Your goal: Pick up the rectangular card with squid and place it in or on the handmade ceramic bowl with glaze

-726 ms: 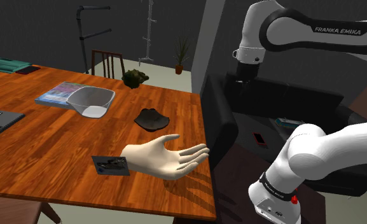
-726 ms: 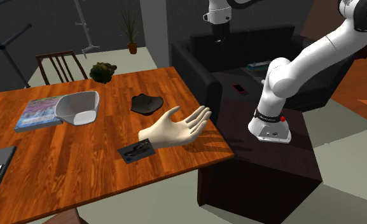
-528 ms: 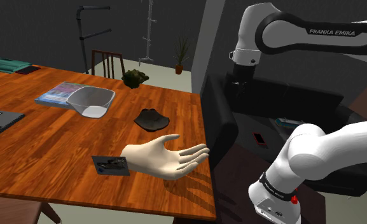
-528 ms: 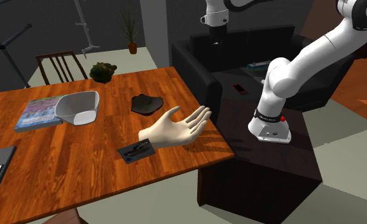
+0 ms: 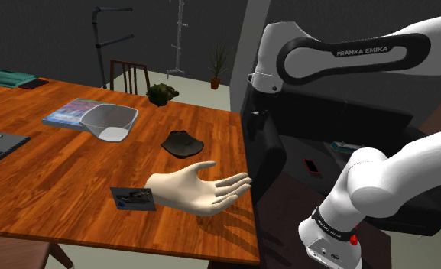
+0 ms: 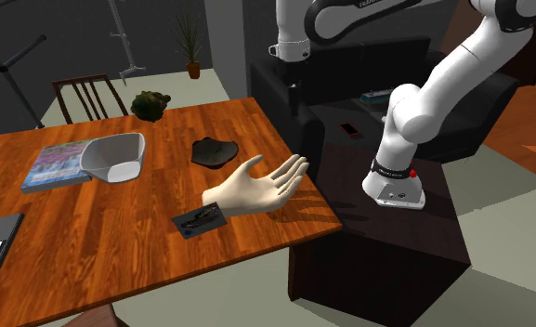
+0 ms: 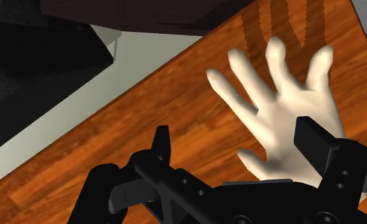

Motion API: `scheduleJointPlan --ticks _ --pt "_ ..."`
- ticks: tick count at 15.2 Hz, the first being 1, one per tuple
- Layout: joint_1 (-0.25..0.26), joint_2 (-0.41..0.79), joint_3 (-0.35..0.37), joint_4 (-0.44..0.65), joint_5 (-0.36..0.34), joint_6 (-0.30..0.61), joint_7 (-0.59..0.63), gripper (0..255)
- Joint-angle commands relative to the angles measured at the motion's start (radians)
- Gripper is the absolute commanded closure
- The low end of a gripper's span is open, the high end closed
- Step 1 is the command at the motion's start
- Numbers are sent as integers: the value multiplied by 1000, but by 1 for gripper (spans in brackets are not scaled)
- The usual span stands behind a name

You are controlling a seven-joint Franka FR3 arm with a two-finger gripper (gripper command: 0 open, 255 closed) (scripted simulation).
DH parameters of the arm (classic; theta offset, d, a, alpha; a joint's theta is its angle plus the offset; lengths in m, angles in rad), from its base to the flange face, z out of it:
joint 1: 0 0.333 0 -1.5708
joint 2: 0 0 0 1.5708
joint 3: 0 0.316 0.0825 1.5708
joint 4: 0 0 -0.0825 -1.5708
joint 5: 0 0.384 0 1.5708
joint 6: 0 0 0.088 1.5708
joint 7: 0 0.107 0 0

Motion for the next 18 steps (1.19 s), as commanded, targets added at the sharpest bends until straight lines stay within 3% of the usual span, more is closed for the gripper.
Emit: scheduleJointPlan --ticks 1,10,18 --pt "19 56 16 6 15 68 -5 0" --pt "93 320 91 93 56 321 -20 0" --pt "149 563 156 237 40 490 -18 0"
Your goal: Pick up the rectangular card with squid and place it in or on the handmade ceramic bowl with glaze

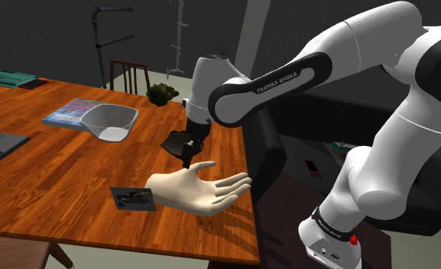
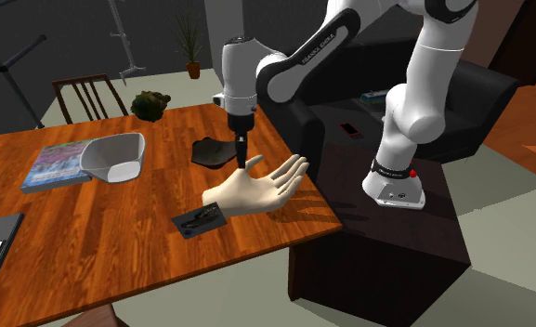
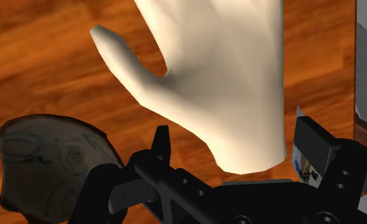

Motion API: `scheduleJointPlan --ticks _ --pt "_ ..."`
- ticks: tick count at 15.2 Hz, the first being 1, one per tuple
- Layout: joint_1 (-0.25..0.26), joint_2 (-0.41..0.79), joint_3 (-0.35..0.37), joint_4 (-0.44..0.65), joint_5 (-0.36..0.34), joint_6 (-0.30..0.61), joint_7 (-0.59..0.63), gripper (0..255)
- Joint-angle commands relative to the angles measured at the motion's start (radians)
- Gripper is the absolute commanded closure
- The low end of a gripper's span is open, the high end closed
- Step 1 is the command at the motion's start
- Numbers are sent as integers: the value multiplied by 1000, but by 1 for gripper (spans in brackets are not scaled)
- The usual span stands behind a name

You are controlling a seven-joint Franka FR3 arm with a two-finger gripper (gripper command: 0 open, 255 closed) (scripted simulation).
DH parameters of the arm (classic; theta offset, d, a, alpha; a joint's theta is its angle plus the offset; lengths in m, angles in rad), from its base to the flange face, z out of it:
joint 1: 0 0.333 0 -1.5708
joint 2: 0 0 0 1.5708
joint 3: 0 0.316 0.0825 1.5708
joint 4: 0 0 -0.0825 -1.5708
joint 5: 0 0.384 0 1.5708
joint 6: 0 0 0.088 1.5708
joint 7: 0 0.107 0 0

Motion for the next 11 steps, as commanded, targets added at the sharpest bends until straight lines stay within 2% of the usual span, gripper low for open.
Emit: scheduleJointPlan --ticks 1,11 --pt "14 54 14 38 -9 34 1 0" --pt "107 356 58 303 -107 150 32 0"
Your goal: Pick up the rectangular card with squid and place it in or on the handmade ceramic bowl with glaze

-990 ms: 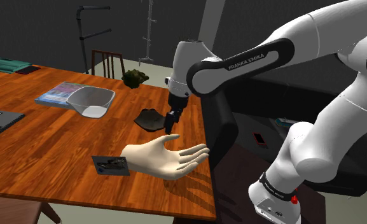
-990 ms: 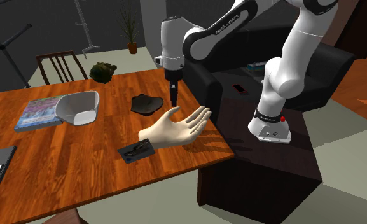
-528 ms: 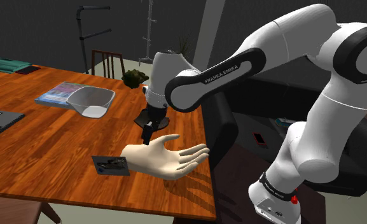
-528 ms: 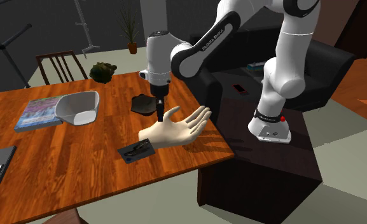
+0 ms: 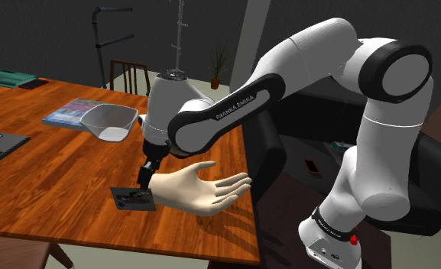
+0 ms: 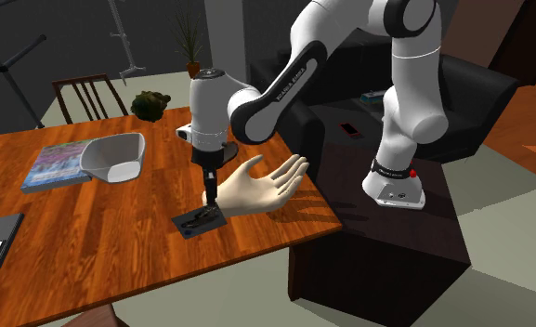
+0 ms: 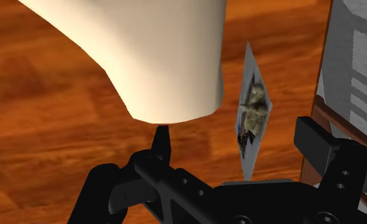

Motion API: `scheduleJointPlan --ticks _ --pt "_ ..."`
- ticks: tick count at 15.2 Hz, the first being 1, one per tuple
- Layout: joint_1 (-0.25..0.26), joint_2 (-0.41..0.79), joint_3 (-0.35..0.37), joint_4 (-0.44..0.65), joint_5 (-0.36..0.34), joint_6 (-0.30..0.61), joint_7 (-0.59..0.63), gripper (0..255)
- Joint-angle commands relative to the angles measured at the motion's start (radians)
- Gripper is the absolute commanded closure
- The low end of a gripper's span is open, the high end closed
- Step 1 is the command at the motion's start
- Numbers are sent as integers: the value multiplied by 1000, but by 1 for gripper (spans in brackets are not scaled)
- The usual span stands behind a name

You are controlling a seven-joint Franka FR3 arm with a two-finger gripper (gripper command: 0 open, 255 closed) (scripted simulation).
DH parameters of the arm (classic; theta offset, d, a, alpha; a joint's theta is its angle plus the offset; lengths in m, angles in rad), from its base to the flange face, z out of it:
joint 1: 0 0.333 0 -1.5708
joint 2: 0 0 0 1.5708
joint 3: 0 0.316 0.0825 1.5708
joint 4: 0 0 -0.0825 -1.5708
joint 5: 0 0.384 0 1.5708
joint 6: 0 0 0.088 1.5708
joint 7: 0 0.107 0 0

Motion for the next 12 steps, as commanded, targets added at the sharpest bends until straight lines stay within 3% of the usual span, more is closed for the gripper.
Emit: scheduleJointPlan --ticks 1,3,12 --pt "20 65 3 66 -23 14 1 0" --pt "44 122 5 129 -44 23 5 0" --pt "63 204 -10 146 -67 87 20 0"
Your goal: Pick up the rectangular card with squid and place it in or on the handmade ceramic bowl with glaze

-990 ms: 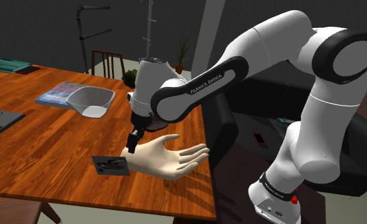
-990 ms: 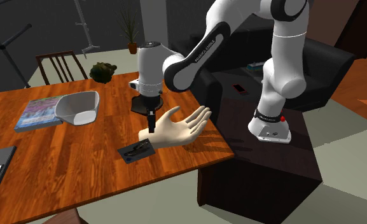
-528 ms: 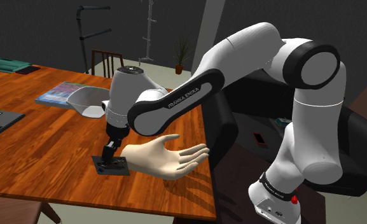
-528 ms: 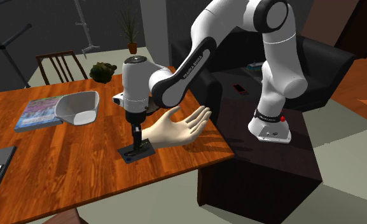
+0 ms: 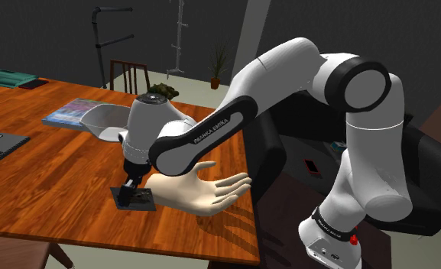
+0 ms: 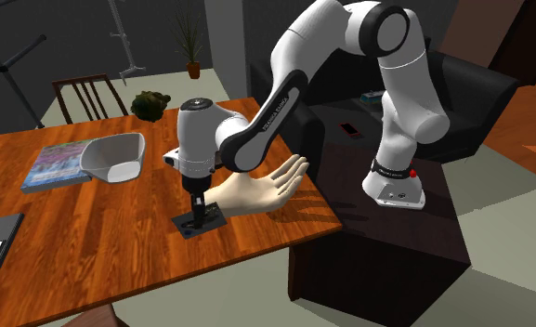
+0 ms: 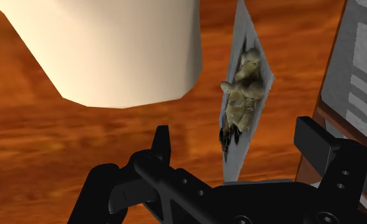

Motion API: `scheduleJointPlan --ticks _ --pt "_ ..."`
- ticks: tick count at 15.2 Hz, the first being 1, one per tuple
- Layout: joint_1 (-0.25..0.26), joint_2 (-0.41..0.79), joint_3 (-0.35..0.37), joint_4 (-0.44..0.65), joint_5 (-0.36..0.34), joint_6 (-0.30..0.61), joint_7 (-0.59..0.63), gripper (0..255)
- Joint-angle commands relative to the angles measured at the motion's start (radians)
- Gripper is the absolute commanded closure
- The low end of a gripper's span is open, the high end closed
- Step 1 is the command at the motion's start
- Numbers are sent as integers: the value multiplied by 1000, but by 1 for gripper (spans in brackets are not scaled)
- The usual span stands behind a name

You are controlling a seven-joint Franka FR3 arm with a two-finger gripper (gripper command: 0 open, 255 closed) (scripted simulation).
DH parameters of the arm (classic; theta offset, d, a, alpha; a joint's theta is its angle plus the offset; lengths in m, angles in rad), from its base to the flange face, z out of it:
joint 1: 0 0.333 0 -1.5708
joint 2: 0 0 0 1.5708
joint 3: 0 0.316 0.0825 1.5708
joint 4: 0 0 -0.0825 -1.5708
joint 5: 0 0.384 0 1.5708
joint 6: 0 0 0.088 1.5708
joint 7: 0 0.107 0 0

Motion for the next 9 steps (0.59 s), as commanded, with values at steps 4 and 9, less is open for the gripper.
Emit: scheduleJointPlan --ticks 4,9 --pt "2 6 -1 3 -2 3 2 0" --pt "2 6 -1 3 -2 3 2 255"
